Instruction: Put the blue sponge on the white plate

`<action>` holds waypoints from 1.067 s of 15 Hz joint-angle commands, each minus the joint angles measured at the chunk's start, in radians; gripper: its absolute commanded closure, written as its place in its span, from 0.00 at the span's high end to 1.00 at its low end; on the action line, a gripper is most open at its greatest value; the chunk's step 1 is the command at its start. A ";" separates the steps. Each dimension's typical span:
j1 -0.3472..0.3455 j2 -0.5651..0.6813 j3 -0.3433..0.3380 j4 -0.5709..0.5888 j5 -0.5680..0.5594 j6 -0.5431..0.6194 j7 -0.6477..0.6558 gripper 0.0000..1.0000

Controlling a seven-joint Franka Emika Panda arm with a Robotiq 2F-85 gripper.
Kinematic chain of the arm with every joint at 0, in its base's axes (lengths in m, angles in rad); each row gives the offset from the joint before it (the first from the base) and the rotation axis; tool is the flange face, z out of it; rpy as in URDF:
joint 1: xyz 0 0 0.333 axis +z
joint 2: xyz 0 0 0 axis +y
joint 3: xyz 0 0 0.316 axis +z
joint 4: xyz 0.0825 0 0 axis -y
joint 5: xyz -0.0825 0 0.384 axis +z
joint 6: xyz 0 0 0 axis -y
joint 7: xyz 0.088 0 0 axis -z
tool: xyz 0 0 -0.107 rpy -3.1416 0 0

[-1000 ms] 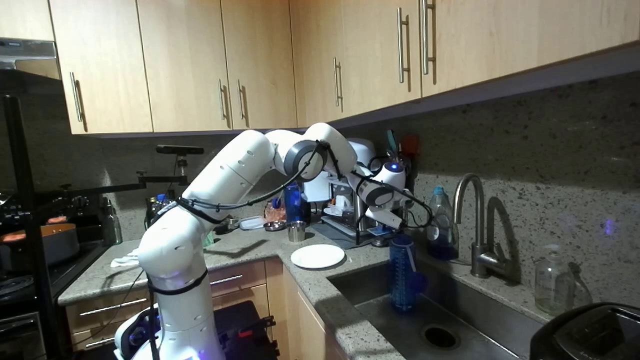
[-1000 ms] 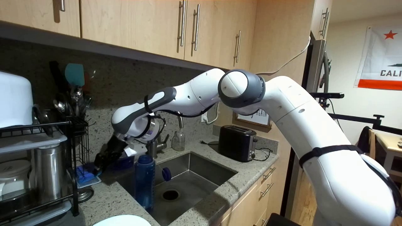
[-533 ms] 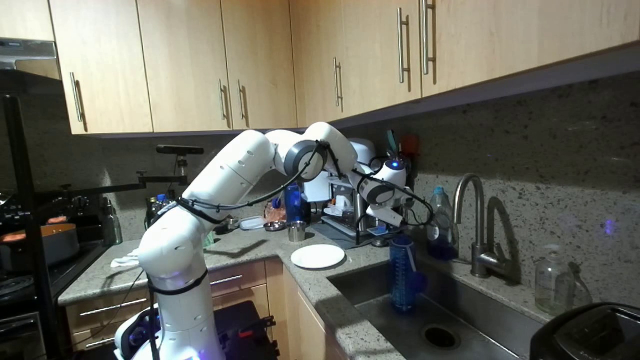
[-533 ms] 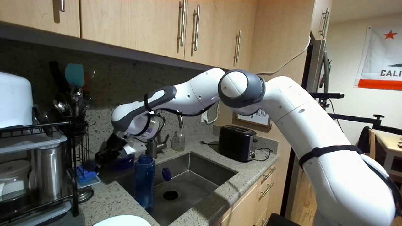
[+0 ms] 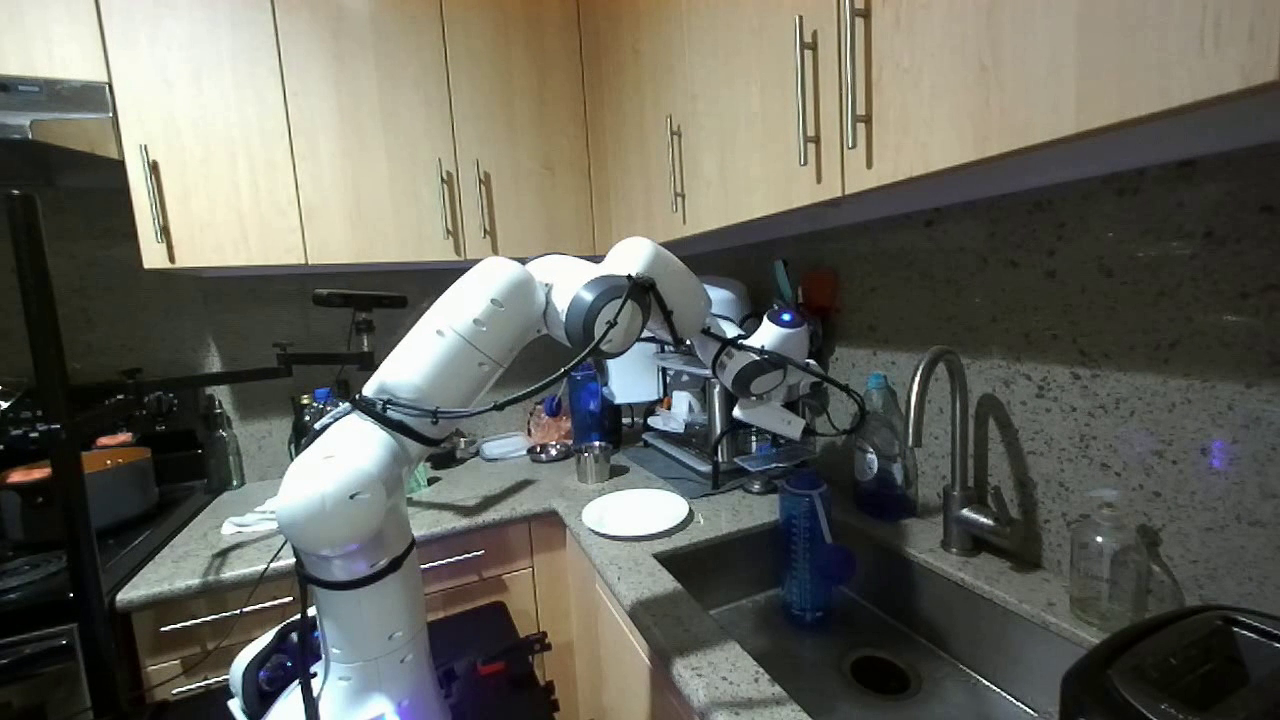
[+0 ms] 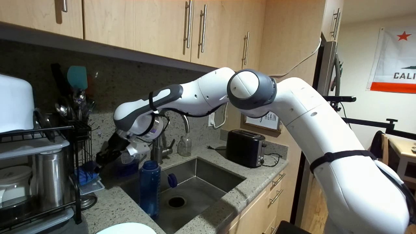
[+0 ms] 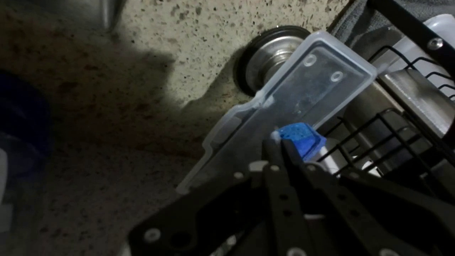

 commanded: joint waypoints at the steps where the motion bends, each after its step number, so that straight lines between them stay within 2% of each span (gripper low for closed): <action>1: -0.009 -0.066 0.002 -0.047 0.026 -0.028 -0.032 0.01; 5: -0.021 -0.117 -0.010 -0.113 0.030 -0.014 -0.033 0.01; 12: -0.059 -0.251 -0.021 -0.328 0.056 0.018 -0.036 0.01; 16: -0.072 -0.372 -0.002 -0.487 0.146 0.035 -0.066 0.01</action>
